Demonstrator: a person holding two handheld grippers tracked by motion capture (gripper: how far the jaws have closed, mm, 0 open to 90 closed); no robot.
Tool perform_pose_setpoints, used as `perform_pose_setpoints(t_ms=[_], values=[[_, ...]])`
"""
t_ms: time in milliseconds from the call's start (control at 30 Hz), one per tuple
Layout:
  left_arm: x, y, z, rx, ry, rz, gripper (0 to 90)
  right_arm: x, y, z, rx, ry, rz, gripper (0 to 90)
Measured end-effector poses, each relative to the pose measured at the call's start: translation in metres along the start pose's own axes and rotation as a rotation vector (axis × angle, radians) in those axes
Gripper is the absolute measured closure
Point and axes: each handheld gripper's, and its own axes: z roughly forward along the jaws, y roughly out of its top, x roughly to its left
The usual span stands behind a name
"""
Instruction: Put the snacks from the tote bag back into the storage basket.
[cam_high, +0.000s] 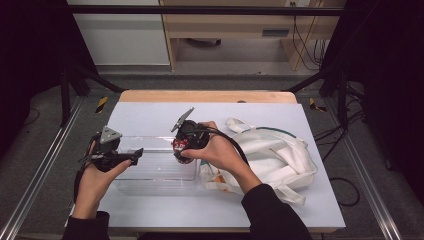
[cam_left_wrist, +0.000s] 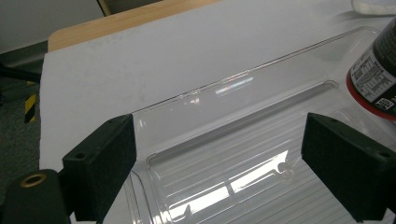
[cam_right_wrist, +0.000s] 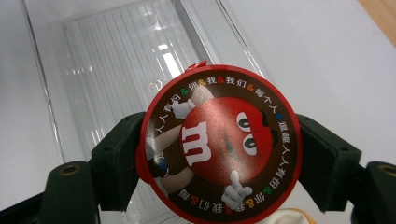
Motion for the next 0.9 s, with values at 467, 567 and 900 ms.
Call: perform_pose_setpoints(t_ms=[467, 567, 900], values=[[-0.003, 0.000, 0.002, 0.007, -0.007, 0.010, 10.2, 0.002, -0.005, 0.011, 0.018, 0.003, 0.002, 24.9], [-0.004, 0.000, 0.002, 0.005, -0.010, 0.007, 10.2, 0.002, -0.006, 0.013, 0.021, 0.003, 0.003, 24.9], [-0.004, 0.000, 0.002, 0.010, -0.013, 0.012, 10.2, 0.003, -0.009, 0.019, 0.029, 0.002, -0.009, 24.9]])
